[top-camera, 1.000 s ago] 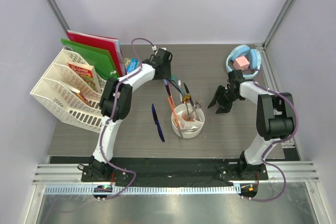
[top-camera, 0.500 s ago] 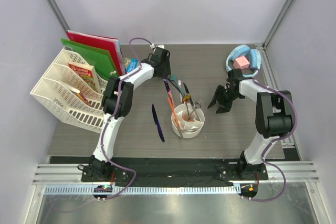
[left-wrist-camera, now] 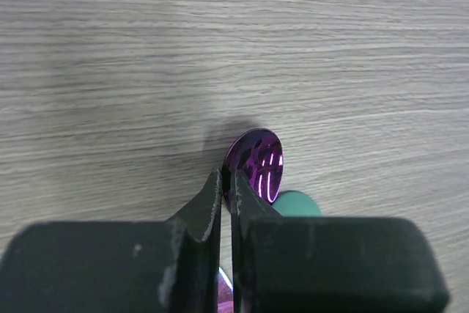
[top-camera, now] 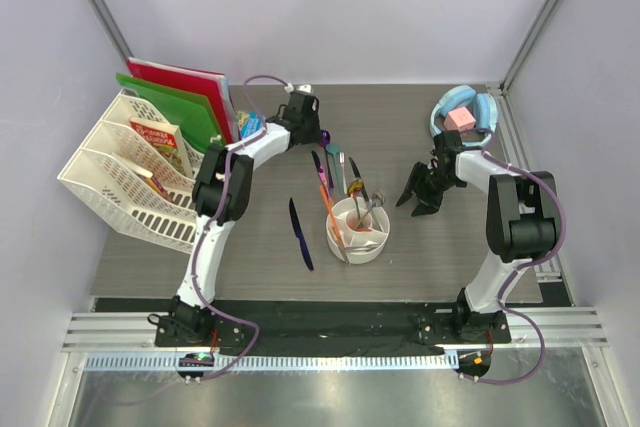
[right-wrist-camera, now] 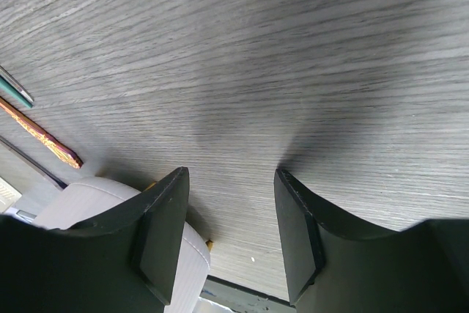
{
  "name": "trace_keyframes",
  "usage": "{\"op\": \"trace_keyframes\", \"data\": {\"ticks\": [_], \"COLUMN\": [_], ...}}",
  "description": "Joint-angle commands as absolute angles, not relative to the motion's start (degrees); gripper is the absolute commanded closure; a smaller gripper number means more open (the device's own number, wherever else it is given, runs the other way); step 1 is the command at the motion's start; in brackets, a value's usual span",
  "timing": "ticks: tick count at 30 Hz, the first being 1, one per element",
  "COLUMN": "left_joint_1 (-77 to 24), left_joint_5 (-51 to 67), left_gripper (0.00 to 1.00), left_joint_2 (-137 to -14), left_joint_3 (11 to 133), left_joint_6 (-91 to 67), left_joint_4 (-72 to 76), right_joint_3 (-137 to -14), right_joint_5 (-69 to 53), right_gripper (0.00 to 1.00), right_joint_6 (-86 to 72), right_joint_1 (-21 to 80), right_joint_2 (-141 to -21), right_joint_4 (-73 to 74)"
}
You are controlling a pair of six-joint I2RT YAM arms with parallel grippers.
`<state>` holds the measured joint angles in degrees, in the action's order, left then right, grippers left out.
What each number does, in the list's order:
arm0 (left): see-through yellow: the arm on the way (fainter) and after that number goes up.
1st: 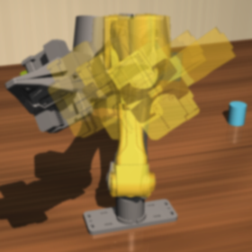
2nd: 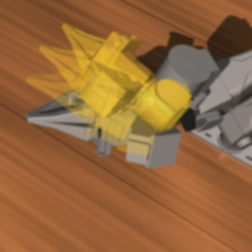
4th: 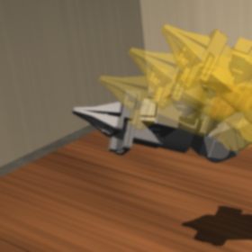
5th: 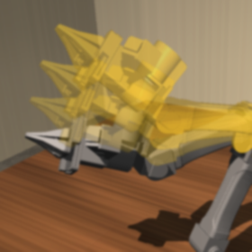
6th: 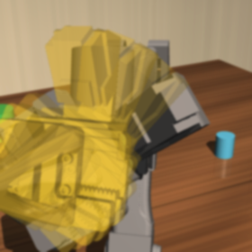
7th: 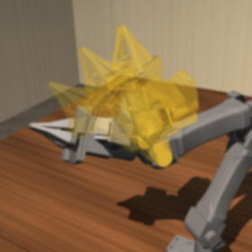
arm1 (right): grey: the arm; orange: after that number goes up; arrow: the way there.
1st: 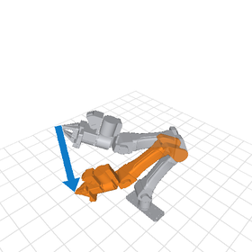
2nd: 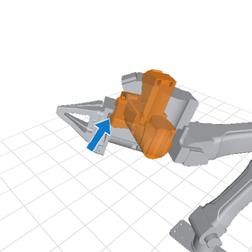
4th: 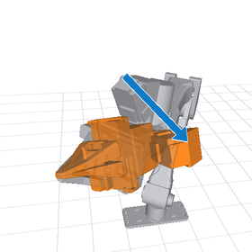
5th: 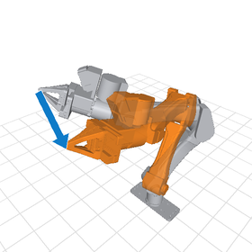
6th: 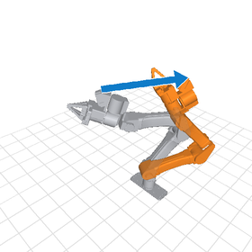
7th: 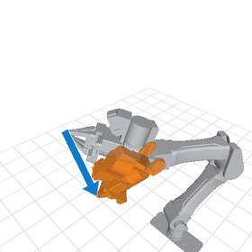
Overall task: Sort the eating utensils into containers
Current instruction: Pick up the spoon from the center of the board.
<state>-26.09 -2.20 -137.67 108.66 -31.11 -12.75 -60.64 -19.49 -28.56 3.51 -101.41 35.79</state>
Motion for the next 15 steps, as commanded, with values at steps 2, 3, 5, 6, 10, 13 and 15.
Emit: {"op": "trace_keyframes", "data": {"ticks": [2, 3, 5, 6, 10, 13, 15], "left_joint_1": [-26.2, -26.2, -26.2, -26.2, -26.3, -26.3, -26.3], "left_joint_5": [1.4, 1.4, 1.2, 0.6, -1.9, -2.9, -3.5], "left_gripper": [1.00, 1.00, 1.00, 1.00, 1.00, 1.00, 1.00], "left_joint_2": [-137.7, -137.5, -136.9, -136.2, -133.7, -130.6, -128.8], "left_joint_3": [105.6, 105.5, 104.5, 104.2, 102.6, 99.9, 98.7], "left_joint_6": [-30.3, -30.1, -29.5, -29.4, -28.5, -27.7, -27.3], "left_joint_4": [-14.3, -14.3, -14.0, -13.8, -14.1, -14.1, -14.3], "right_joint_3": [-60.9, -60.9, -60.8, -60.9, -60.8, -60.6, -60.6], "right_joint_5": [-18.0, -17.9, -18.0, -18.0, -18.2, -18.5, -18.6], "right_gripper": [0.44, 0.44, 0.44, 0.44, 0.44, 0.44, 0.44], "right_joint_6": [-27.5, -27.3, -27.4, -27.4, -27.8, -28.1, -28.6], "right_joint_1": [3.2, 3.2, 3.3, 3.2, 3.2, 3.2, 3.2], "right_joint_2": [-102.5, -102.4, -102.4, -102.5, -102.5, -102.4, -102.3], "right_joint_4": [36.5, 36.5, 36.4, 36.5, 35.9, 35.3, 35.1]}}
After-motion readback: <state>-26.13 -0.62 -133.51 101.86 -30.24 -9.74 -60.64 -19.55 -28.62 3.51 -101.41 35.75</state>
